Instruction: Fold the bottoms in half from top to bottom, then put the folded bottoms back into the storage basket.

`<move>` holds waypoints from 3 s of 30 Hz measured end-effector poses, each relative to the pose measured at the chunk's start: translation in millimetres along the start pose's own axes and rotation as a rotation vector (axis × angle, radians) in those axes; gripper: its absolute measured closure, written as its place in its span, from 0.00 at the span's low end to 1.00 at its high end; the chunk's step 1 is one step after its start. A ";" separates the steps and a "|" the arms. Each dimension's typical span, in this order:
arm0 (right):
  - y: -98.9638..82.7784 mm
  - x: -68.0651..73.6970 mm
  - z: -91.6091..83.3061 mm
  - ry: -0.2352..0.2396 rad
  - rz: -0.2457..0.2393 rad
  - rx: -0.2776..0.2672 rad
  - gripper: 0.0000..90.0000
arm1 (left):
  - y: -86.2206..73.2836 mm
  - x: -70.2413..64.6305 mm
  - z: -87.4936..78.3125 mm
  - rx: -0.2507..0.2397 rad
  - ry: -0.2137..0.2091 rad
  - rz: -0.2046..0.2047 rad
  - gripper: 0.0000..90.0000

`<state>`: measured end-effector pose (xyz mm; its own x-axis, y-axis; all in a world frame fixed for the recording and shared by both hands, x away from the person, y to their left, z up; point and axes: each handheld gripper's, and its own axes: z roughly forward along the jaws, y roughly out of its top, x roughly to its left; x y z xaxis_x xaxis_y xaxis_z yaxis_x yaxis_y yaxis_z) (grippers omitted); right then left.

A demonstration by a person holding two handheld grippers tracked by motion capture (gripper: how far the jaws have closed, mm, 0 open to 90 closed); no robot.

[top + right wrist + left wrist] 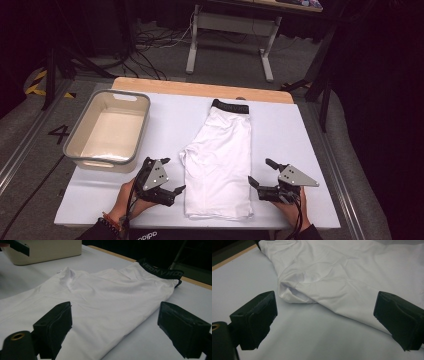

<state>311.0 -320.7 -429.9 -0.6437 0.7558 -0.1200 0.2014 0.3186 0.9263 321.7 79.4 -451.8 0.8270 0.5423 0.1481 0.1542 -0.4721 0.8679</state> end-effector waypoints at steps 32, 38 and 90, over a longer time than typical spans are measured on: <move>26.0 -71.9 45.0 -0.031 0.171 0.061 0.34 | 58.5 64.4 83.5 0.027 0.018 -0.080 0.22; 46.5 -101.2 81.9 -0.112 0.162 0.117 0.26 | 76.1 89.7 119.0 0.060 0.027 -0.143 0.23; 45.2 -127.2 181.9 -0.088 0.254 0.330 0.97 | 102.3 116.9 199.3 0.219 0.026 -0.199 0.98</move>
<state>536.2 -298.4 -437.7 -0.4805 0.8753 0.0538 0.5803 0.2713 0.7679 541.9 -44.0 -440.2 0.7554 0.6552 -0.0004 0.4271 -0.4921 0.7586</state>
